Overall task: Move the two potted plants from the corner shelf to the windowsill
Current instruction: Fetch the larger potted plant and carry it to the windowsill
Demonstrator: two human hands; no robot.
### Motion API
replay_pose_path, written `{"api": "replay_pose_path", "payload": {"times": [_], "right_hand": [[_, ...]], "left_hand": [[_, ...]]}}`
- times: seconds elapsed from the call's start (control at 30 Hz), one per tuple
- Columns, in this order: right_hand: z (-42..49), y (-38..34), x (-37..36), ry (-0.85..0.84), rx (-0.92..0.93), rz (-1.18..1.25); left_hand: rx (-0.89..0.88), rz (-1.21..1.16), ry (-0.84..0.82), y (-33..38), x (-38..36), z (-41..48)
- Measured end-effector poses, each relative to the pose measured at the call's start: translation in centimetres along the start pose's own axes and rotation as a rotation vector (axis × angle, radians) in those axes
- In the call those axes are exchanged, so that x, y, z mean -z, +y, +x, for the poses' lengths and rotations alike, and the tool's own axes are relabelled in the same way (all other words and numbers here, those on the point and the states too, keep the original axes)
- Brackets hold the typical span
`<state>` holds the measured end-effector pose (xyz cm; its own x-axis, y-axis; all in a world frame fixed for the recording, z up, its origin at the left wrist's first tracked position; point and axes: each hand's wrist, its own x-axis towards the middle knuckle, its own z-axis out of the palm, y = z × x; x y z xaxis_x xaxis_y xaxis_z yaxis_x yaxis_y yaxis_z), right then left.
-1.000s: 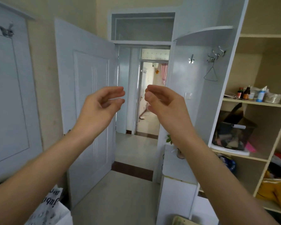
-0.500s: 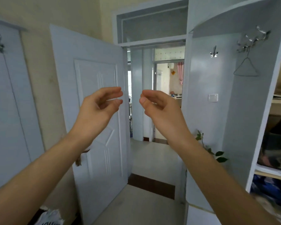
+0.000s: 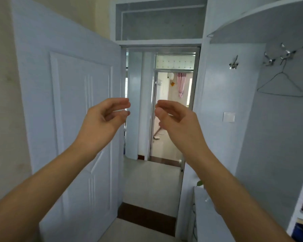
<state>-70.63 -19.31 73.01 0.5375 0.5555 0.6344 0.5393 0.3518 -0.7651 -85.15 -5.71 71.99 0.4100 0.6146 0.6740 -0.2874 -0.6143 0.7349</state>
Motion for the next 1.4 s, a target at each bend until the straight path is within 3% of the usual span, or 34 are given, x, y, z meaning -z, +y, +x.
{"api": "replay_pose_path", "payload": {"times": [0.53,0.93,1.4], "right_hand": [[16.5,14.9,0.2,0.124,-0.053,-0.056],[28.6,25.1,5.7,0.159,-0.053,-0.033],[42.7,36.4,3.7,0.254,-0.055,-0.159]], "left_hand": [[0.022,-0.058,-0.129,-16.8,-8.7,17.2],[0.009,0.033,-0.162,-23.6,-17.9,27.9],[-0.057,-0.135,-0.24,-36.9,-23.7,43.8]]}}
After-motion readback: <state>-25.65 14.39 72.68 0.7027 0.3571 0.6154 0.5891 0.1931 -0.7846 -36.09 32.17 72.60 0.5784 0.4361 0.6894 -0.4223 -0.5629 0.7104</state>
